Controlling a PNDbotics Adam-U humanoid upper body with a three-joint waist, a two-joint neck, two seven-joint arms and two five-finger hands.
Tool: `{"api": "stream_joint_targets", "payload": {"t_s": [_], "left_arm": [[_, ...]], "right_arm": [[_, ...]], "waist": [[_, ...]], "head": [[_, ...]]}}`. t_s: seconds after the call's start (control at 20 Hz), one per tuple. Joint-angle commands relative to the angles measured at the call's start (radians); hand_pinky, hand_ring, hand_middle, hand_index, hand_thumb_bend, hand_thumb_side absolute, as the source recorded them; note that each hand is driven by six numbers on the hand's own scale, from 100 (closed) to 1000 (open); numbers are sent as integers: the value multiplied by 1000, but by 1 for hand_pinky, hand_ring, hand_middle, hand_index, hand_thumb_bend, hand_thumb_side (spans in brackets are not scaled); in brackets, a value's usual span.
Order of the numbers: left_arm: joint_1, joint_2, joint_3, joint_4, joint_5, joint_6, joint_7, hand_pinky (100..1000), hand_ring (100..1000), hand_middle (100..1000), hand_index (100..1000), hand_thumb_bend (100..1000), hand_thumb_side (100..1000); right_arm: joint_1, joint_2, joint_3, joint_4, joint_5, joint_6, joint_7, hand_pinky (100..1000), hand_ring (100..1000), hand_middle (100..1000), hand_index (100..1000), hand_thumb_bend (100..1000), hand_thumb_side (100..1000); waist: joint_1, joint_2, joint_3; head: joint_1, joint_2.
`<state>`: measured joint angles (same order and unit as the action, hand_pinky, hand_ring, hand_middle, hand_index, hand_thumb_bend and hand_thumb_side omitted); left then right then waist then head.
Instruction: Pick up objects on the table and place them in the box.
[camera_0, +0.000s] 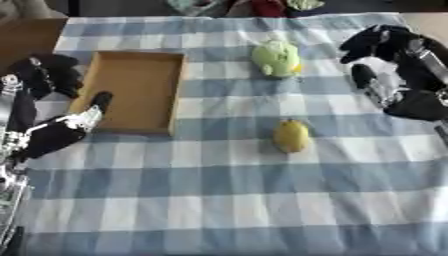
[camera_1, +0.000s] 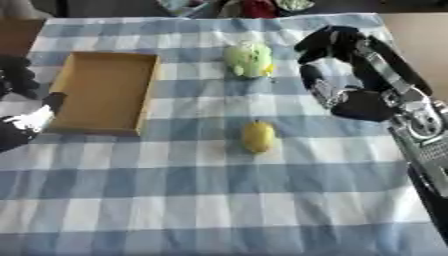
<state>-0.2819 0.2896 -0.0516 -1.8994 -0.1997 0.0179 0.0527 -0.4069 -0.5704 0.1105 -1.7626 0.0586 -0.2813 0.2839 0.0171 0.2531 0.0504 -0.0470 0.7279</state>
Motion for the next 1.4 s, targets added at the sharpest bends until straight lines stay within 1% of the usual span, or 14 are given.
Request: {"api": "stream_joint_targets", "payload": {"t_s": [0.05,0.1,0.35,0.65,0.9,1.0,1.1,1.4], "left_arm": [[-7,15,3,-12,1,-1,-5,511,547,523,680,510,100],[-7,15,3,-12,1,-1,-5,511,547,523,680,510,100],[-7,15,2,-12,1,-2,-6,511,547,523,680,511,100],[-6,14,2,-11,2,-2,-7,511,547,523,680,511,100],[-5,14,1,-10,2,-2,-7,511,547,523,680,512,100],[-5,14,1,-11,2,-2,-8,512,547,523,680,513,100],[-5,14,1,-11,3,-2,-8,512,547,523,680,513,100],[-4,14,0,-10,3,-3,-8,512,546,522,680,513,100]], "right_arm": [[-24,-40,16,15,20,-20,34,738,693,727,770,253,502],[-27,-43,22,24,24,-27,46,740,697,733,773,264,504],[-45,-53,45,60,60,-72,100,763,737,783,796,392,532],[-74,-60,73,101,96,-108,135,763,736,776,800,447,519],[-99,-61,101,133,123,-127,156,763,736,775,801,466,516],[-109,-61,110,146,133,-132,164,762,735,772,801,464,506],[-118,-60,118,159,141,-138,168,761,734,771,801,461,521],[-137,-55,144,197,161,-151,181,758,729,762,798,449,526]], "waist": [[-2,-19,3],[-2,-19,3],[-4,-18,5],[-5,-19,8],[-5,-21,8],[-5,-21,8],[-5,-22,8],[-5,-23,9]], "head": [[-3,1],[-3,1],[-3,1],[-4,2],[-6,3],[-6,3],[-6,3],[-7,4]]}}
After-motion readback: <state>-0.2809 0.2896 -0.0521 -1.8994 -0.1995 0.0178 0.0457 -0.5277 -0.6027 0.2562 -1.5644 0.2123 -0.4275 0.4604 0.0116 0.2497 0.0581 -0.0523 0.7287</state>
